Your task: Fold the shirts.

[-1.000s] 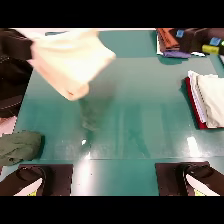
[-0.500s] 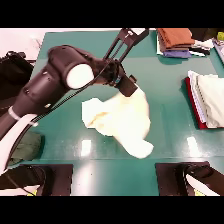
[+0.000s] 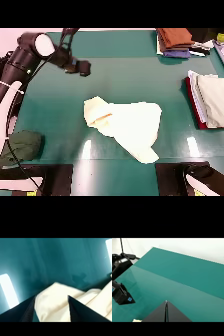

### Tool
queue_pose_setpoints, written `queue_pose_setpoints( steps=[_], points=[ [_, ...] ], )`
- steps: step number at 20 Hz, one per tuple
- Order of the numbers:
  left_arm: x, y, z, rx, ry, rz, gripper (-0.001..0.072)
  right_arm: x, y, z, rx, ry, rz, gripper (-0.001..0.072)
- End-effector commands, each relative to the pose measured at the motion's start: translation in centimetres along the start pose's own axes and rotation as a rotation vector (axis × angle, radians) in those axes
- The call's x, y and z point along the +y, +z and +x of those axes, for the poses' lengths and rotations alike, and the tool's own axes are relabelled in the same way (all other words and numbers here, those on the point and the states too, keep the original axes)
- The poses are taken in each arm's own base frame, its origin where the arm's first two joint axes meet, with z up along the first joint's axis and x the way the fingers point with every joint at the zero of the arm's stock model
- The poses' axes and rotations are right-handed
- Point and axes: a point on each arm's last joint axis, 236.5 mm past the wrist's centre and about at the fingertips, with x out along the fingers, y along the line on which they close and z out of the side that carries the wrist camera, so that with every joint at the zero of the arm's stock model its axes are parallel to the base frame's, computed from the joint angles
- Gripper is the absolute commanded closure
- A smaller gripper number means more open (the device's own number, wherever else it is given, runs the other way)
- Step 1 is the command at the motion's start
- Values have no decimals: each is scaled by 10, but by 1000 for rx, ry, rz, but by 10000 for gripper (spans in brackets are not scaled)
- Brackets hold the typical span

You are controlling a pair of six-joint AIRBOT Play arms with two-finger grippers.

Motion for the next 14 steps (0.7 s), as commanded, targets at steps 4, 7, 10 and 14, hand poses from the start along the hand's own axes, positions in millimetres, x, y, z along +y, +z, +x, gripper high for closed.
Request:
queue_pose_setpoints(
  steps=[4,7,10,14],
  points=[
    [47,-108,84,192,-72,-284,223,-2,-5,6,17,0,5,696],
    [36,-129,108,229,-134,-353,223,-4,-11,15,44,1,12,695],
    [13,-135,122,242,-173,-304,224,-6,-19,24,71,6,22,695],
    [14,-110,110,202,-176,-269,675,-16,-28,17,113,-22,25,696]
  ],
)
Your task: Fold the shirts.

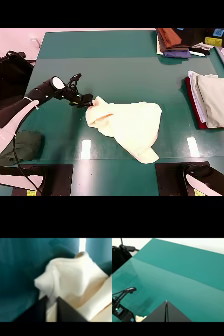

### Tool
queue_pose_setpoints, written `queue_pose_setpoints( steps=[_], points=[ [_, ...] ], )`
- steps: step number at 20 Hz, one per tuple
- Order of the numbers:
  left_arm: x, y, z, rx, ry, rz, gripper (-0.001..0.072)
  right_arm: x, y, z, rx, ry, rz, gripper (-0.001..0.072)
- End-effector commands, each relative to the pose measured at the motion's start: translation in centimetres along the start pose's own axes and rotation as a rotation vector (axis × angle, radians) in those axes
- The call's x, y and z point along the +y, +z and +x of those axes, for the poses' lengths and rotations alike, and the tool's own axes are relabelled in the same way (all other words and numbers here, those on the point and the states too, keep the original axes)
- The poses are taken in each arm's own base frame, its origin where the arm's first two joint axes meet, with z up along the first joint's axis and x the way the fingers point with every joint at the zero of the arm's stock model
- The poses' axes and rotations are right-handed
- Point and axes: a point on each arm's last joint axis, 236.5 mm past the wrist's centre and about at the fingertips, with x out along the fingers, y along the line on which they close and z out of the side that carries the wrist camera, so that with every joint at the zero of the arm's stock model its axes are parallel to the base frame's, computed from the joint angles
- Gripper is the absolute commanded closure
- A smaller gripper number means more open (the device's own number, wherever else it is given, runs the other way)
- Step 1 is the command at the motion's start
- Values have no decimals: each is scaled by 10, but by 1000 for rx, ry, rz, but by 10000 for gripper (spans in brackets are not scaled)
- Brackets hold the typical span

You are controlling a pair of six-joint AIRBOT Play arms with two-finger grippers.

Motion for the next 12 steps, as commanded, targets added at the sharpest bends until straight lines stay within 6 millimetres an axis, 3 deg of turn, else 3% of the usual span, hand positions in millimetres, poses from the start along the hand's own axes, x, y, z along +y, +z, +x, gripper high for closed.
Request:
queue_pose_setpoints(
  steps=[1,3,5,7,8,9,10,12],
  points=[
    [-5,20,-20,-26,-11,37,683,-17,-19,-7,75,-42,25,695],
    [-5,52,-59,-107,-5,57,683,-53,-59,-20,184,-131,119,695],
    [-7,80,-99,-218,5,76,683,-93,-128,-36,359,-231,230,696],
    [-4,96,-129,-291,33,99,683,-127,-201,-51,508,-318,370,694],
    [-4,99,-137,-311,42,109,683,-139,-239,-56,570,-347,454,599],
    [-4,99,-141,-317,48,116,683,-145,-272,-58,616,-353,532,320],
    [-4,97,-140,-310,49,117,682,-143,-302,-54,648,-324,637,173],
    [-4,94,-139,-294,48,114,683,-127,-342,-35,675,-196,746,174]
  ],
)
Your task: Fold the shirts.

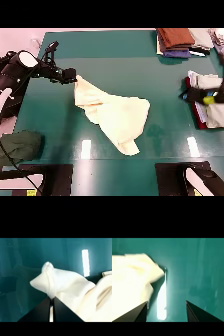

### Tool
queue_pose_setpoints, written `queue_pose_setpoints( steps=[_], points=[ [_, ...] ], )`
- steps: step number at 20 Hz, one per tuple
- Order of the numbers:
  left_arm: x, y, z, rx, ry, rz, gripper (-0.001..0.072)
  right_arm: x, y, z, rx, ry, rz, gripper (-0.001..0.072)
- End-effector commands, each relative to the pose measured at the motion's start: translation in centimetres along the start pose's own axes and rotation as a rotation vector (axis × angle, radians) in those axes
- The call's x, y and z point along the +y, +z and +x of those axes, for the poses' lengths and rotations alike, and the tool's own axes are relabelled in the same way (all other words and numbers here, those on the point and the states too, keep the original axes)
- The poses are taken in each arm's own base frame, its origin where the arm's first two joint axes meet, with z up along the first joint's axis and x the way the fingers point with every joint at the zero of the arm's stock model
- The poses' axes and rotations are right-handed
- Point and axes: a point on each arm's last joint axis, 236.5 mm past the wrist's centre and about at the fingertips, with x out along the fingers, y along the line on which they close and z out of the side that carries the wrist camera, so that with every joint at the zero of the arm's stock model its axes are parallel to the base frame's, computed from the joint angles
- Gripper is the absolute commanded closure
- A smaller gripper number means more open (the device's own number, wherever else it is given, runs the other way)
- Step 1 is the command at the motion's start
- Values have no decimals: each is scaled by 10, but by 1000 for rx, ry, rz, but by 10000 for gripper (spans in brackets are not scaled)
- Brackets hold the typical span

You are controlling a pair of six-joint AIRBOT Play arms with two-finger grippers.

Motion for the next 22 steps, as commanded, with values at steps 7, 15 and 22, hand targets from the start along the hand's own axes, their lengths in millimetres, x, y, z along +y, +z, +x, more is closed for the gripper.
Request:
queue_pose_setpoints(
  steps=[7,15,22],
  points=[
    [2,-2,-10,16,13,11,683,46,-38,125,172,323,139,175],
    [2,-1,-10,14,12,10,683,95,-12,177,258,275,-160,696],
    [-59,66,-155,-395,13,172,683,127,105,24,-149,234,-390,697]
  ],
)
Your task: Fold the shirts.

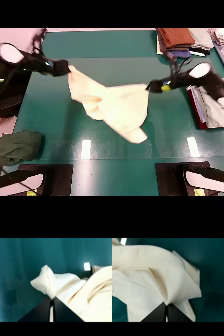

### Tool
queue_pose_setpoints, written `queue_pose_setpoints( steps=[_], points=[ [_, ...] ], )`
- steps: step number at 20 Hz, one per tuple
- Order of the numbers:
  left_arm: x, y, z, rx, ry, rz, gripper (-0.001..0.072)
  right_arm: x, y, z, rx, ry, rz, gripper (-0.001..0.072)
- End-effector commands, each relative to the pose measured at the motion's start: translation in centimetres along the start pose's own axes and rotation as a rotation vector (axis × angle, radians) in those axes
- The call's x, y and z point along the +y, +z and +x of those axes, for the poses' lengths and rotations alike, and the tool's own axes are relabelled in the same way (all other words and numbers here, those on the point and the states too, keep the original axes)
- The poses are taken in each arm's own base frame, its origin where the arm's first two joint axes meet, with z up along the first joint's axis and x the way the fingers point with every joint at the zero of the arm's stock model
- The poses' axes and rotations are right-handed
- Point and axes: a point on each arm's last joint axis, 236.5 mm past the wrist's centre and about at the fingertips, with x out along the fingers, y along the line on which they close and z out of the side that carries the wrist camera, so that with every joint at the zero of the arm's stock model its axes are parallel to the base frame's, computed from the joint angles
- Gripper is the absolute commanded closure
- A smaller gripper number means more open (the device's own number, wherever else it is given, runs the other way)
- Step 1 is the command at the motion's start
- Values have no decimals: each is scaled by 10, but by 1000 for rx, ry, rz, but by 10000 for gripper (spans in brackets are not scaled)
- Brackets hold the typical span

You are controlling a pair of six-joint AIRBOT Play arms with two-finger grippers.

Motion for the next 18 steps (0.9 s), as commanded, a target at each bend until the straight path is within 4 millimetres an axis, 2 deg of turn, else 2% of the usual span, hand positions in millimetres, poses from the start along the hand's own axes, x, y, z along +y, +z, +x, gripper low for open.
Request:
queue_pose_setpoints(
  steps=[1,2,4,7,9,11,12,14,16,17,18],
  points=[
    [-40,61,-102,-274,3,119,683,33,58,-111,-236,-77,-162,697],
    [-61,78,-148,-376,-9,161,683,48,68,-149,-318,-92,-203,697],
    [-100,98,-237,-566,-41,231,684,81,78,-226,-482,-130,-278,697],
    [-145,98,-347,-786,-79,313,684,113,70,-304,-629,-184,-318,697],
    [-162,95,-391,-877,-95,347,684,123,65,-338,-705,-228,-323,697],
    [-170,95,-412,-923,-102,364,684,125,60,-359,-745,-262,-300,697],
    [-170,96,-411,-922,-101,364,684,123,59,-362,-749,-270,-284,697],
    [-160,99,-381,-837,-84,353,684,117,61,-356,-724,-263,-262,697],
    [-140,99,-322,-673,-64,324,684,102,66,-324,-623,-218,-212,698],
    [-124,94,-280,-555,-50,300,684,93,68,-300,-547,-188,-192,698],
    [-107,86,-238,-433,-38,274,684,83,70,-268,-463,-148,-152,698]
  ],
)
